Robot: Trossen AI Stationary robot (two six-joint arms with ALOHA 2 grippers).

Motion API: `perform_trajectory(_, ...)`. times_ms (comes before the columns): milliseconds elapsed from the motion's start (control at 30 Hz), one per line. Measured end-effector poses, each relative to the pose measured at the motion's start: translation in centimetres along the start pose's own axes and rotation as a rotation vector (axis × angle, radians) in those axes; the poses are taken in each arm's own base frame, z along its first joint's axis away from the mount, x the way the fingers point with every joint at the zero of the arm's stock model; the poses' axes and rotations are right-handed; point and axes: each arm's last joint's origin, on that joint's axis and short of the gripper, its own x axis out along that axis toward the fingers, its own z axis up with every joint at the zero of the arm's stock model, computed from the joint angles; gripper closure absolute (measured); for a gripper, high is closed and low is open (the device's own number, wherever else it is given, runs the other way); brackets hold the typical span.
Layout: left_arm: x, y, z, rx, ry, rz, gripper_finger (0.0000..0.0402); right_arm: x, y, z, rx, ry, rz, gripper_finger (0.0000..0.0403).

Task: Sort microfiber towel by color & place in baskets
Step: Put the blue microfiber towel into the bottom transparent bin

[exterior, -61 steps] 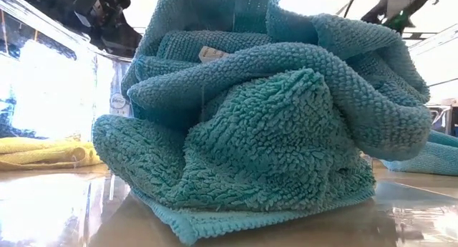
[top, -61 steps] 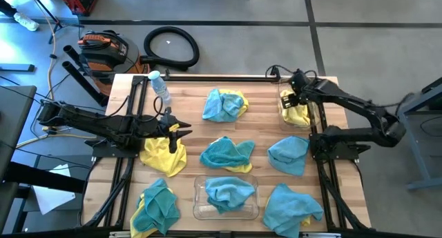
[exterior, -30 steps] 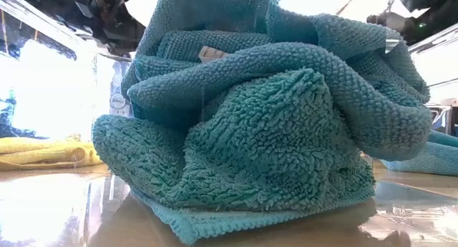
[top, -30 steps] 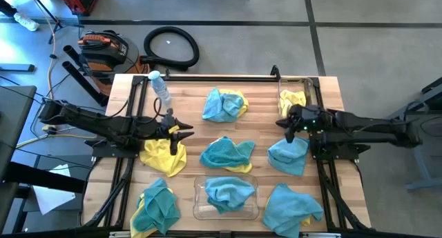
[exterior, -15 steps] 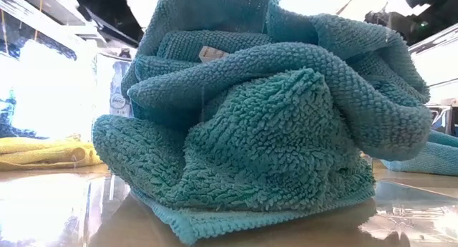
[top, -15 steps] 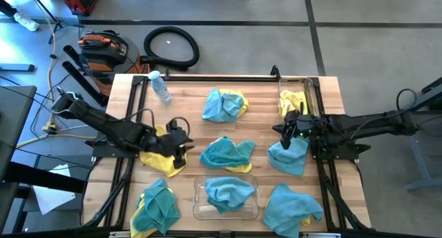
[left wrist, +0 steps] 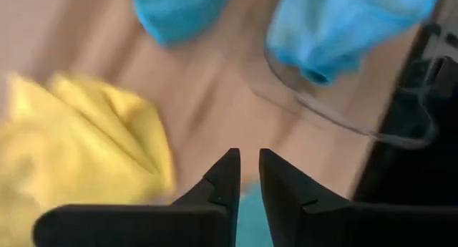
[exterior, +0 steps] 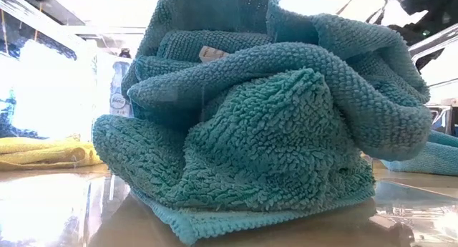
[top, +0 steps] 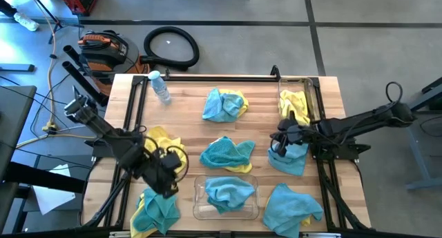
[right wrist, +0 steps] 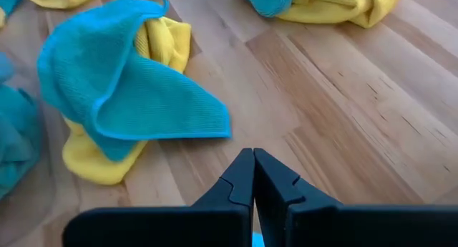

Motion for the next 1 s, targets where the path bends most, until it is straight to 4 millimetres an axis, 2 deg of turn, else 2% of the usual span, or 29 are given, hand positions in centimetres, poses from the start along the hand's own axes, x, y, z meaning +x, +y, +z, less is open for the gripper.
perform_trajectory(233, 0.4, -1.2, -2.5, -0.237, 0.144, 0.057, 0.0392, 0.4, 0.6, -0.5, -0.014, 0.019, -0.013, 0.0402)
perform_trajectory(467, 2.0, -2.4, -3.9, -0.242, 0.143, 0.102, 0.0395, 0.3, 1.1, -0.3, -0.016, -0.019, 0.032, 0.0402)
perform_trajectory(633, 3.0, -2.4, -3.7, -0.279, 0.212, 0.119, 0.0361, 0.2, 1.2, -0.3, -0.034, -0.018, 0.035, 0.0402)
perform_trajectory(833, 3.4, -2.0, -3.6, -0.314, 0.228, 0.135, 0.0297, 0.2, 1.2, -0.3, -0.037, -0.017, 0.035, 0.0402)
perform_trajectory(1000, 3.3, -2.0, -3.7, -0.478, 0.379, 0.15, 0.0263, 0.1, 1.4, -0.5, -0.066, -0.013, 0.046, 0.0402)
